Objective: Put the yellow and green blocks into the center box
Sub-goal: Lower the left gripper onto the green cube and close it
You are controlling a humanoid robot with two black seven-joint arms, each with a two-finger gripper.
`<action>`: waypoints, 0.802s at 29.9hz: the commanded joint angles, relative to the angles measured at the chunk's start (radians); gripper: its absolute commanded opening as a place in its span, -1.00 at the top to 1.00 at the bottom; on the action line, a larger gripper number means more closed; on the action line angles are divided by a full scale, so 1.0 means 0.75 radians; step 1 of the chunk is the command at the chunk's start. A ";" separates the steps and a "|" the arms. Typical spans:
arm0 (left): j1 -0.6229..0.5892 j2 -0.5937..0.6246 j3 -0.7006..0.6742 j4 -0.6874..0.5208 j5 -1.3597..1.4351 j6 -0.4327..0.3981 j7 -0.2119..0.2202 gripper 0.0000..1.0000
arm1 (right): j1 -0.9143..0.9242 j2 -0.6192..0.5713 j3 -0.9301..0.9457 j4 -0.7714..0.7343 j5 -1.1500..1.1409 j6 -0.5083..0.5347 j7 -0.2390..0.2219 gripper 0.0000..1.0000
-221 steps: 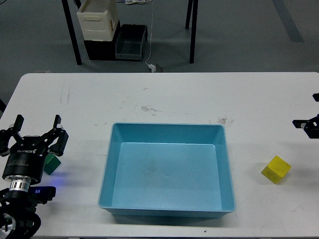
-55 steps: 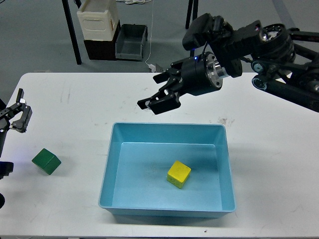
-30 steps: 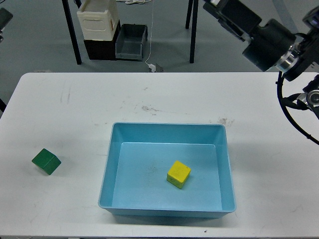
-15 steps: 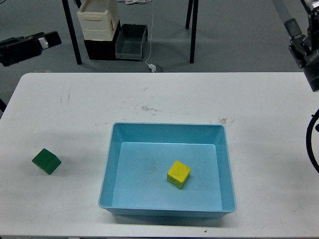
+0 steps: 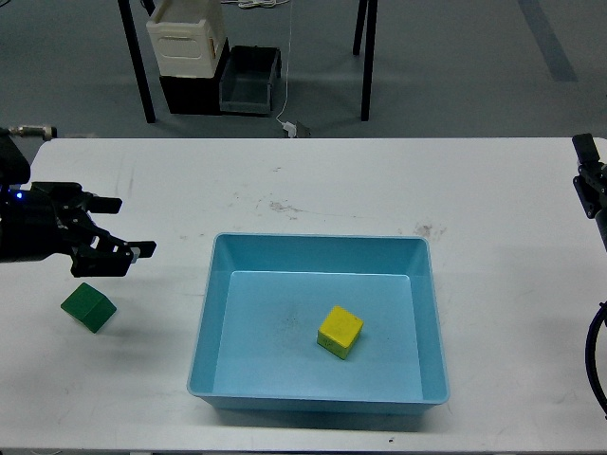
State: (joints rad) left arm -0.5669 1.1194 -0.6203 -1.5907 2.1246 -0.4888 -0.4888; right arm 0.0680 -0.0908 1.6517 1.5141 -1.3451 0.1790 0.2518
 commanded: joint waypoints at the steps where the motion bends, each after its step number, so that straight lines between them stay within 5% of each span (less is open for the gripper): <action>1: -0.001 0.001 0.064 0.045 0.076 0.000 0.000 -0.99 | -0.005 0.023 0.001 0.000 0.000 -0.006 0.000 -0.98; 24: -0.019 -0.085 0.211 0.364 0.076 0.000 0.000 -0.99 | -0.019 0.058 0.001 -0.002 0.002 -0.012 0.002 -0.98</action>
State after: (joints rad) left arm -0.5811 1.0669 -0.4624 -1.3332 2.1817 -0.4886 -0.4885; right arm 0.0538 -0.0479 1.6519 1.5125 -1.3437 0.1693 0.2532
